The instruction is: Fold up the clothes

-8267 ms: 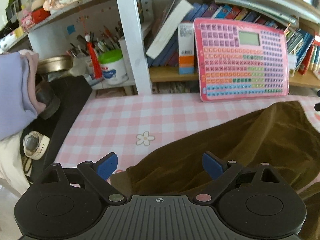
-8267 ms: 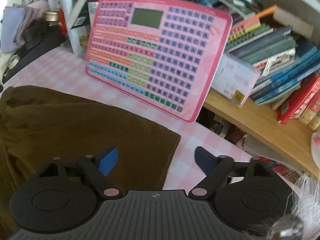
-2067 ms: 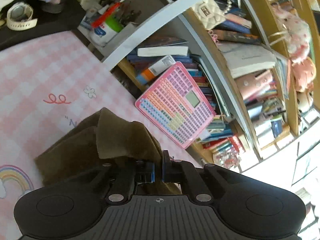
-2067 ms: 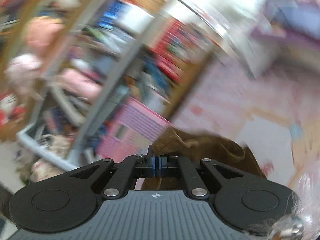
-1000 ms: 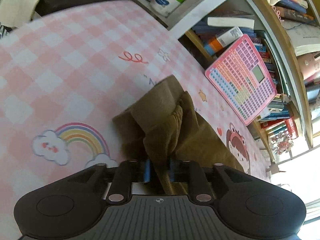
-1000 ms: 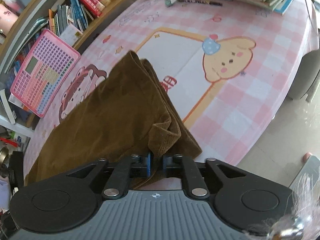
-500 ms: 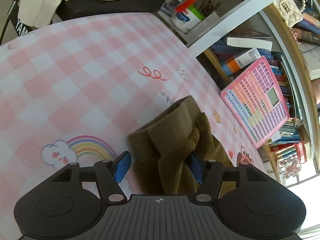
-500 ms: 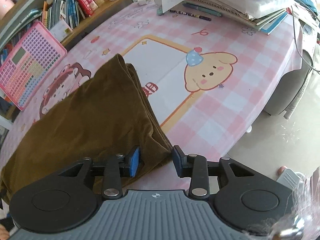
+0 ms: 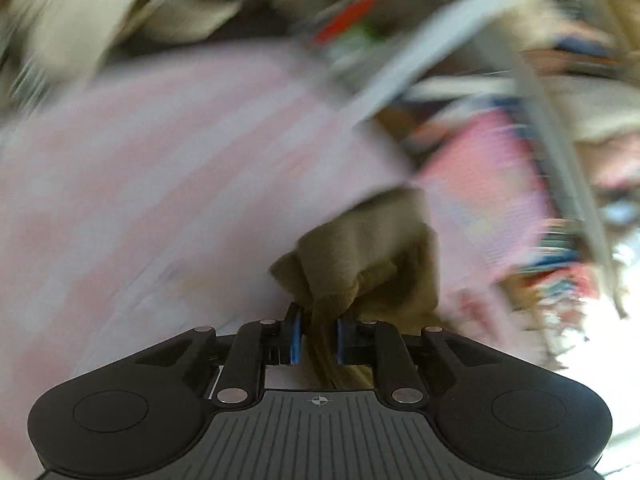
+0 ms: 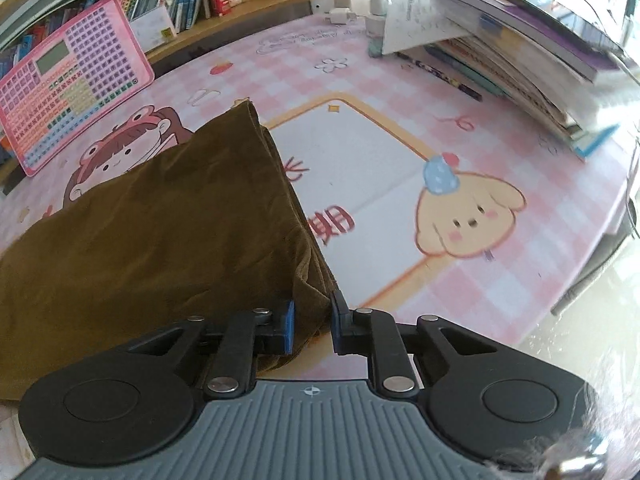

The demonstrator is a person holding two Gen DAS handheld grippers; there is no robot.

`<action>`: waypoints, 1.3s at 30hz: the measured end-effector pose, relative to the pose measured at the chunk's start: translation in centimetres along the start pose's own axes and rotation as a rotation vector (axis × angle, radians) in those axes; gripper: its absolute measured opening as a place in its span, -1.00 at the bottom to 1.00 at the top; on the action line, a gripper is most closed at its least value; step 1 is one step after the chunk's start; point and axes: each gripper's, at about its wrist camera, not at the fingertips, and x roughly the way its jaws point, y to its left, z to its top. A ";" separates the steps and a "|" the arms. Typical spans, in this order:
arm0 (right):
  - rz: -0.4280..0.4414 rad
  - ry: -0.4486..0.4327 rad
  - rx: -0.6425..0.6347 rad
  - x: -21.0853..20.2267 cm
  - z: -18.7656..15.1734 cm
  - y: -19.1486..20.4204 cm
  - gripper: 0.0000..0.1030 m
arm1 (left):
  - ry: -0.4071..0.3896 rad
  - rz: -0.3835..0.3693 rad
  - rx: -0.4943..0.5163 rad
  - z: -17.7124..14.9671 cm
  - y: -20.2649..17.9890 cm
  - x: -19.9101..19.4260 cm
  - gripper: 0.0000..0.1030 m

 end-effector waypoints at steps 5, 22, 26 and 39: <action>-0.011 -0.005 -0.073 0.5 0.3 0.8 -0.69 | -0.007 0.004 -0.043 -1.2 1.7 0.1 -0.70; 0.112 -0.003 -0.192 4.4 5.7 0.4 -0.69 | -0.059 0.112 -0.070 -1.5 -1.2 1.7 -0.60; 0.165 0.045 -0.228 4.2 5.9 -0.2 -0.56 | -0.097 0.211 -0.033 -2.0 -3.0 1.3 -0.28; 0.288 -0.008 -0.424 0.7 5.6 -3.0 0.17 | -0.207 0.382 0.195 -10.5 -13.1 -3.7 0.63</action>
